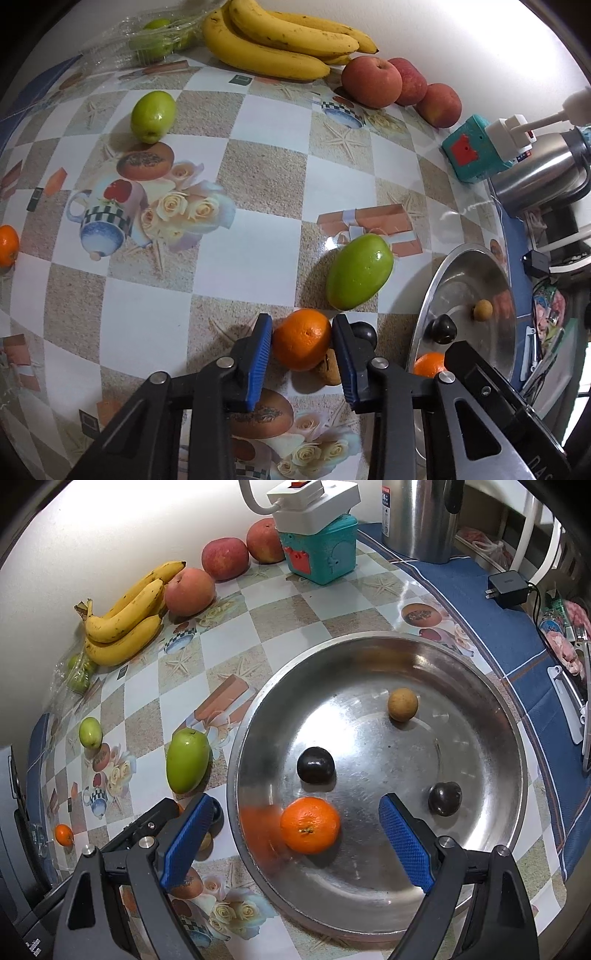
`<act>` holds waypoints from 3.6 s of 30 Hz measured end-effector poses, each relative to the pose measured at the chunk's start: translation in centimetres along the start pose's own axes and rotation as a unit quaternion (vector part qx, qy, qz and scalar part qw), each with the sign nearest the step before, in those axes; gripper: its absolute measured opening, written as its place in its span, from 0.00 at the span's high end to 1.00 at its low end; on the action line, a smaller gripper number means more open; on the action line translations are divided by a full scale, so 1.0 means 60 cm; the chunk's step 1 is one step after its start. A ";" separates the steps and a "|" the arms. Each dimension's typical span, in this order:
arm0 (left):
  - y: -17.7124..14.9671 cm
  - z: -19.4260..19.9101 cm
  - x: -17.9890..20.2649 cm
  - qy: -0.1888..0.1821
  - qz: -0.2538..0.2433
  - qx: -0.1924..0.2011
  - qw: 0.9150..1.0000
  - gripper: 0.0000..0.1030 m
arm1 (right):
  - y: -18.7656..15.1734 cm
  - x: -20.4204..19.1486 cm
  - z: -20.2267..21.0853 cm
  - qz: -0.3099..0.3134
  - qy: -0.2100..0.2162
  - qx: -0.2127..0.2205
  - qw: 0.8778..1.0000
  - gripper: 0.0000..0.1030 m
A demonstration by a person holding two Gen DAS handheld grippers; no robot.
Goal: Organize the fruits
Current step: 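Grasp a tangerine with the left gripper while the right approaches a kiwi, then grasp the brown kiwi with the right gripper while the left holds the tangerine, then carry the tangerine and kiwi over the steel tray with both grippers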
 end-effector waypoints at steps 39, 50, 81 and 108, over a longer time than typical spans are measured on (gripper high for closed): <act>0.021 0.094 -0.123 0.037 0.096 0.075 0.992 0.66 | -0.094 -0.150 -0.070 0.151 0.037 -0.068 0.986 0.58; 0.021 0.094 -0.124 0.038 0.096 0.075 0.992 0.66 | -0.089 -0.141 -0.084 0.138 0.024 -0.067 0.988 0.73; 0.024 0.134 -0.120 0.059 0.090 0.109 0.988 0.66 | -0.055 -0.121 0.004 0.099 0.074 -0.023 0.992 0.74; 0.000 0.100 0.059 0.017 -0.048 0.082 0.995 0.66 | 0.016 0.050 0.012 -0.035 0.041 -0.007 0.999 0.74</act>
Point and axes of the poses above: each gripper's, at about its wrist camera, not at the fingertips, and z roughly against the way its jaws point, x to its right, y to its top, the point moved 4 cm from there along -z, roughly the way its jaws point, and after that the axes turned 6 degrees about -z, right-handed, at the moved point
